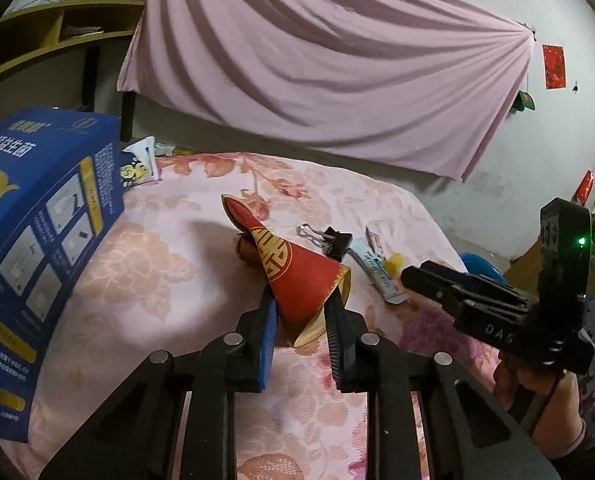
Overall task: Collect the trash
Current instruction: 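Lower the left gripper onto the red paper cone and close it, then lift the red cone with the left gripper while the right gripper grasps the white tube, then carry the red cone and white tube over the blue bucket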
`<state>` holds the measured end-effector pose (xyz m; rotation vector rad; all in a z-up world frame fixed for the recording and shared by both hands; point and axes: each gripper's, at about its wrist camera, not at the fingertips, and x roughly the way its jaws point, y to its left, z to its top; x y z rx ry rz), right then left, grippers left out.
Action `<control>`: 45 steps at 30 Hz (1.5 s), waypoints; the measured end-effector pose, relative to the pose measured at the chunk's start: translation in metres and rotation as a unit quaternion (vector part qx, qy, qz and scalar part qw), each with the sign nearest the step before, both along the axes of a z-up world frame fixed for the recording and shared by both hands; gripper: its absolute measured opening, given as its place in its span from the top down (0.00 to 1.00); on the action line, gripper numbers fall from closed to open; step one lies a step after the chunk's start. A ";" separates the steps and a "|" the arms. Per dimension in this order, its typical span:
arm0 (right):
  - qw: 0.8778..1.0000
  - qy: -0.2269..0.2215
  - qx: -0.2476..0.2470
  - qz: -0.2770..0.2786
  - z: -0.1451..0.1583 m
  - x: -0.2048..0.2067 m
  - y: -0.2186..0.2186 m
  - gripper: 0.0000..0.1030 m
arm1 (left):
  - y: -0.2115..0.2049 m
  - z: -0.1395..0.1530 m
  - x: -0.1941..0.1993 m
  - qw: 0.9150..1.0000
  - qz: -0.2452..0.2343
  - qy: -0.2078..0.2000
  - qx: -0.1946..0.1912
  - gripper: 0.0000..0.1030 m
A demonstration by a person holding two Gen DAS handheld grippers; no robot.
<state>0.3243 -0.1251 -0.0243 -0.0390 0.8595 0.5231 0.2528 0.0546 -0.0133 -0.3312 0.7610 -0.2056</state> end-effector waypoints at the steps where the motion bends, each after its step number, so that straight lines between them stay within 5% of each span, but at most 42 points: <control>1: 1.000 0.004 -0.003 0.009 -0.002 0.000 0.005 0.36 | 0.000 -0.001 0.000 1.000 0.001 0.000 0.000 0.82; 6: 0.999 0.020 -0.032 0.026 -0.011 0.002 0.019 0.40 | -0.002 -0.001 -0.001 1.000 0.002 -0.001 0.006 0.82; 10: 0.999 0.020 -0.041 0.028 -0.013 0.002 0.022 0.54 | -0.005 -0.003 0.001 1.000 0.002 0.000 0.010 0.82; 19: 0.998 -0.005 -0.051 0.035 -0.007 -0.004 0.026 0.54 | -0.009 -0.004 -0.001 1.000 -0.001 -0.012 0.022 0.83; 20: 0.998 -0.010 -0.052 0.034 -0.006 -0.006 0.026 0.70 | -0.010 -0.002 -0.002 1.000 -0.001 -0.018 0.026 0.83; 32: 0.997 -0.065 -0.030 0.018 0.012 -0.021 0.016 0.71 | -0.022 0.011 -0.024 0.993 0.005 -0.095 0.071 0.83; 39: 0.989 -0.146 -0.004 0.000 0.032 -0.043 0.005 0.71 | -0.031 0.019 -0.041 0.984 0.020 -0.146 0.103 0.83; 45: 0.965 -0.256 0.037 -0.034 0.058 -0.077 -0.019 0.71 | -0.050 0.035 -0.050 0.970 0.020 -0.202 0.134 0.83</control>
